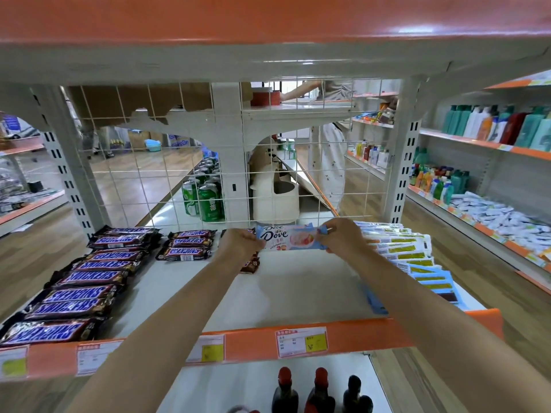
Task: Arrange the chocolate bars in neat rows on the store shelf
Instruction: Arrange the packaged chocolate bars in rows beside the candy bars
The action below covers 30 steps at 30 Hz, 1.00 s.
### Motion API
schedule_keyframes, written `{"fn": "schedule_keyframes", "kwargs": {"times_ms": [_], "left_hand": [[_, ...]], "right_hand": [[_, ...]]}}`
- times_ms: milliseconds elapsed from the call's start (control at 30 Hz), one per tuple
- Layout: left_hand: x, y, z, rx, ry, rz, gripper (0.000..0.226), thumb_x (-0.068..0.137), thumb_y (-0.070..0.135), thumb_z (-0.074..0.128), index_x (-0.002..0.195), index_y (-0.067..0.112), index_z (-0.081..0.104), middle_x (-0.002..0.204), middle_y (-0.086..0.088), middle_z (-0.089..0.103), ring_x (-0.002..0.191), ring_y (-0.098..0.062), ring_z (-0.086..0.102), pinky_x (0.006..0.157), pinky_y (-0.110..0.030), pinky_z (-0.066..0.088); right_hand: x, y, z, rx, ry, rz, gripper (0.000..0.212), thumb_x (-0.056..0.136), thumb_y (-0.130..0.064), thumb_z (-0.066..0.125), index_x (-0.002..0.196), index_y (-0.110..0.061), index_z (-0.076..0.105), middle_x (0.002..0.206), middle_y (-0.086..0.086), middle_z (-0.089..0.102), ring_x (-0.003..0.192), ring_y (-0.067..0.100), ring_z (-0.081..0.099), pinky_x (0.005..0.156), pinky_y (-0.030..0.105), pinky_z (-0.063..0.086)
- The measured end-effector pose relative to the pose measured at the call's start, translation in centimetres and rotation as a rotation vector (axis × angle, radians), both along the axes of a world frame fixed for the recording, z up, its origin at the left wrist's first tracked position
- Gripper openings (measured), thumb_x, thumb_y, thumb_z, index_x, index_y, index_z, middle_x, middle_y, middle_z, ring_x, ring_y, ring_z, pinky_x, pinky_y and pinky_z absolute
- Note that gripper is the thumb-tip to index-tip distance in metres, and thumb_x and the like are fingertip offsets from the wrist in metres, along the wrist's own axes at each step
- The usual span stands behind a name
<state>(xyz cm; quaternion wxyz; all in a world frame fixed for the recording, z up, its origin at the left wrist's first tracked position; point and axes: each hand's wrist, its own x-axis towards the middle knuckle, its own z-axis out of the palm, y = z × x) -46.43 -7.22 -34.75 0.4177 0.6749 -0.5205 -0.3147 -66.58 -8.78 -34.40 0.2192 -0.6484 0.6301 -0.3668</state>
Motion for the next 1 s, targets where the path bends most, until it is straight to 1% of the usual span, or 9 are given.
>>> {"fn": "schedule_keyframes", "kwargs": {"times_ms": [67, 167, 233, 333, 567, 700, 800, 900, 1000], "left_hand": [[-0.1, -1.5, 0.1, -0.013, -0.163, -0.013, 0.021, 0.082, 0.020, 0.070, 0.064, 0.013, 0.061, 0.070, -0.006, 0.059, 0.055, -0.014, 0.046, 0.058, -0.024, 0.040], [-0.5, -3.6, 0.0, -0.022, -0.301, -0.023, 0.011, 0.084, 0.023, 0.068, 0.081, 0.013, 0.065, 0.078, -0.006, 0.061, 0.063, -0.018, 0.051, 0.056, -0.024, 0.039], [-0.7, -5.0, -0.3, -0.006, -0.345, -0.010, 0.013, 0.083, 0.020, 0.069, 0.090, 0.010, 0.066, 0.086, -0.006, 0.065, 0.070, -0.018, 0.054, 0.055, -0.023, 0.041], [-0.8, -7.3, -1.2, 0.003, -0.373, 0.003, 0.015, 0.082, 0.014, 0.068, 0.095, 0.006, 0.066, 0.096, -0.010, 0.067, 0.083, -0.022, 0.060, 0.066, -0.029, 0.049], [-0.9, -10.5, -3.2, -0.012, -0.554, -0.008, 0.003, 0.084, 0.011, 0.060, 0.087, 0.011, 0.062, 0.095, -0.009, 0.065, 0.088, -0.025, 0.061, 0.073, -0.035, 0.053], [-0.5, -11.5, -3.9, -0.020, -0.595, 0.002, 0.008, 0.087, 0.011, 0.058, 0.094, 0.010, 0.062, 0.094, -0.009, 0.065, 0.088, -0.026, 0.061, 0.077, -0.036, 0.052], [-0.5, -11.8, -3.9, 0.002, -0.616, 0.005, 0.011, 0.085, 0.012, 0.058, 0.094, 0.012, 0.062, 0.093, -0.007, 0.064, 0.088, -0.025, 0.061, 0.071, -0.031, 0.049], [-0.2, -11.6, -3.8, 0.040, -0.641, -0.014, 0.003, 0.085, 0.013, 0.058, 0.082, 0.013, 0.059, 0.084, -0.006, 0.061, 0.086, -0.026, 0.061, 0.066, -0.029, 0.043], [0.1, -11.0, -3.3, 0.050, -0.672, -0.007, 0.005, 0.087, 0.015, 0.060, 0.084, 0.013, 0.056, 0.083, -0.004, 0.056, 0.078, -0.021, 0.055, 0.063, -0.027, 0.040]], "right_hand": [[0.6, -1.5, 0.0, -0.009, -0.009, -0.053, 0.029, 0.084, -0.019, 0.067, 0.109, -0.005, 0.060, 0.109, 0.018, 0.065, 0.096, 0.032, 0.063, 0.082, 0.040, 0.053], [1.3, -3.3, 0.0, -0.007, 0.002, -0.127, 0.028, 0.088, -0.017, 0.062, 0.111, -0.009, 0.050, 0.111, 0.014, 0.060, 0.096, 0.030, 0.060, 0.062, 0.026, 0.046], [1.5, -4.6, -0.3, -0.004, 0.086, -0.120, 0.027, 0.089, -0.014, 0.060, 0.113, -0.004, 0.054, 0.115, 0.012, 0.058, 0.105, 0.027, 0.058, 0.076, 0.029, 0.045], [1.9, -6.4, -1.0, 0.029, 0.180, -0.073, 0.024, 0.087, -0.010, 0.060, 0.110, -0.003, 0.062, 0.120, 0.011, 0.058, 0.112, 0.023, 0.054, 0.094, 0.027, 0.041], [3.0, -9.5, -2.4, 0.102, 0.231, -0.082, 0.025, 0.087, -0.012, 0.060, 0.111, -0.005, 0.063, 0.116, 0.012, 0.061, 0.107, 0.023, 0.058, 0.085, 0.025, 0.045], [3.2, -10.2, -3.1, 0.107, 0.278, -0.078, 0.021, 0.089, -0.016, 0.060, 0.108, -0.008, 0.061, 0.110, 0.010, 0.061, 0.102, 0.021, 0.058, 0.083, 0.025, 0.045], [3.1, -10.3, -3.3, 0.076, 0.320, -0.072, 0.017, 0.090, -0.016, 0.058, 0.105, -0.009, 0.061, 0.108, 0.010, 0.062, 0.098, 0.020, 0.058, 0.078, 0.025, 0.044], [3.1, -10.2, -3.4, 0.058, 0.346, -0.064, 0.018, 0.089, -0.015, 0.059, 0.105, -0.008, 0.061, 0.108, 0.010, 0.062, 0.091, 0.018, 0.055, 0.075, 0.024, 0.042], [2.8, -9.9, -3.1, 0.065, 0.387, -0.052, 0.025, 0.086, -0.019, 0.064, 0.108, -0.008, 0.060, 0.110, 0.010, 0.062, 0.100, 0.020, 0.057, 0.079, 0.025, 0.043]]}}
